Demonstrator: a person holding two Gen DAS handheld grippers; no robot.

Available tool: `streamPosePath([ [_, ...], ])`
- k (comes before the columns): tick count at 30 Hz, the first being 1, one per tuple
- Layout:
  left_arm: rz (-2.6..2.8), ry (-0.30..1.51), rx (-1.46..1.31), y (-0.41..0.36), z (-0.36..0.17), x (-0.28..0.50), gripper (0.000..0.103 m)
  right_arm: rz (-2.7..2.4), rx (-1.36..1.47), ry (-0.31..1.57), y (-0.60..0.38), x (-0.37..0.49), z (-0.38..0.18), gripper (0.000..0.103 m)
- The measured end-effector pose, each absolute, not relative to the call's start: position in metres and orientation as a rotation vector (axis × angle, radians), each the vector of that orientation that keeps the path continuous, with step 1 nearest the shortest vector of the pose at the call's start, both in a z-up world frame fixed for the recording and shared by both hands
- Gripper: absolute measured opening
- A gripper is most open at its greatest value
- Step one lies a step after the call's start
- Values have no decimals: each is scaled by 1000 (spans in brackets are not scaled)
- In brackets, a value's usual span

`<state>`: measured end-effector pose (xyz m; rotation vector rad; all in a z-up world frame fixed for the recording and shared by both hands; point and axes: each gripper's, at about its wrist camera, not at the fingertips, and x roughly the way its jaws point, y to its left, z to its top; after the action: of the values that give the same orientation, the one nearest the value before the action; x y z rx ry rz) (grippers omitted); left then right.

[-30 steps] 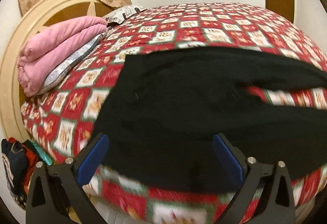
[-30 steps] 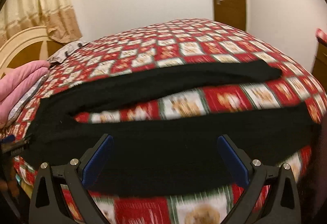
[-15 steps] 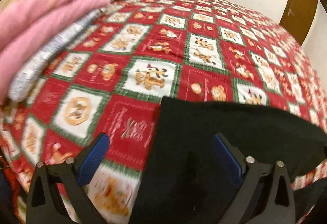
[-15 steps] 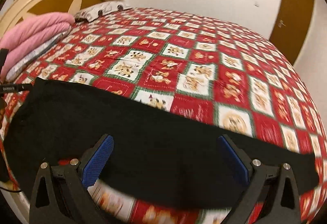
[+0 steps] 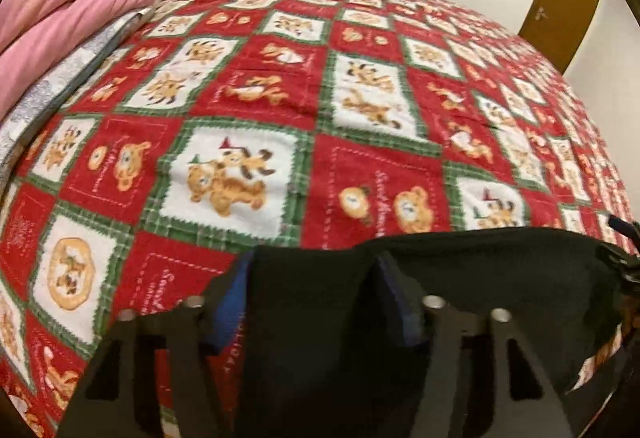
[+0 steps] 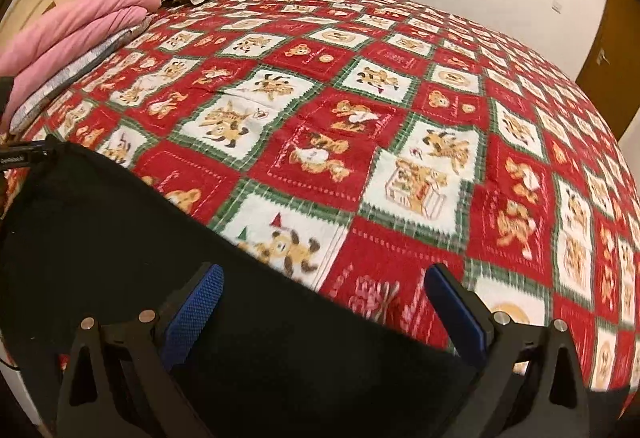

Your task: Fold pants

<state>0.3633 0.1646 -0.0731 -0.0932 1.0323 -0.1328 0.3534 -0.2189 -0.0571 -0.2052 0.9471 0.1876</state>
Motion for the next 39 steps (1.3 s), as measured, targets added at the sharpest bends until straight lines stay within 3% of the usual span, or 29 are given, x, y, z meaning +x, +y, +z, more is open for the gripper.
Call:
streamPosePath([
  [2,-128,1026,-102,165,-73,364,56,233,-191,966,-217,360,-65,101],
  [5,-127,1006,-96,165,-73,361,47,302,-188,1030,-209,361,-84,88],
  [8,-153,997,-115,165,-71,359,35,344,-188,1020,-205,355,-75,48],
  [9,-157,999,-132,166,-71,359,31,352,-188,1030,-203,354,-72,13],
  [10,-169,999,-154,167,-71,360,23,373,-175,1056,-201,352,-68,4],
  [12,-185,1010,-211,167,-70,360,19,346,-217,1030,-193,345,-59,4],
  [28,-155,694,-120,163,13,248,19,352,-151,726,-181,176,34,4],
  [34,-144,612,-140,171,16,187,19,393,-121,674,-170,99,33,4],
  [39,-137,609,-188,181,-2,148,19,417,-82,745,-161,65,-5,4],
])
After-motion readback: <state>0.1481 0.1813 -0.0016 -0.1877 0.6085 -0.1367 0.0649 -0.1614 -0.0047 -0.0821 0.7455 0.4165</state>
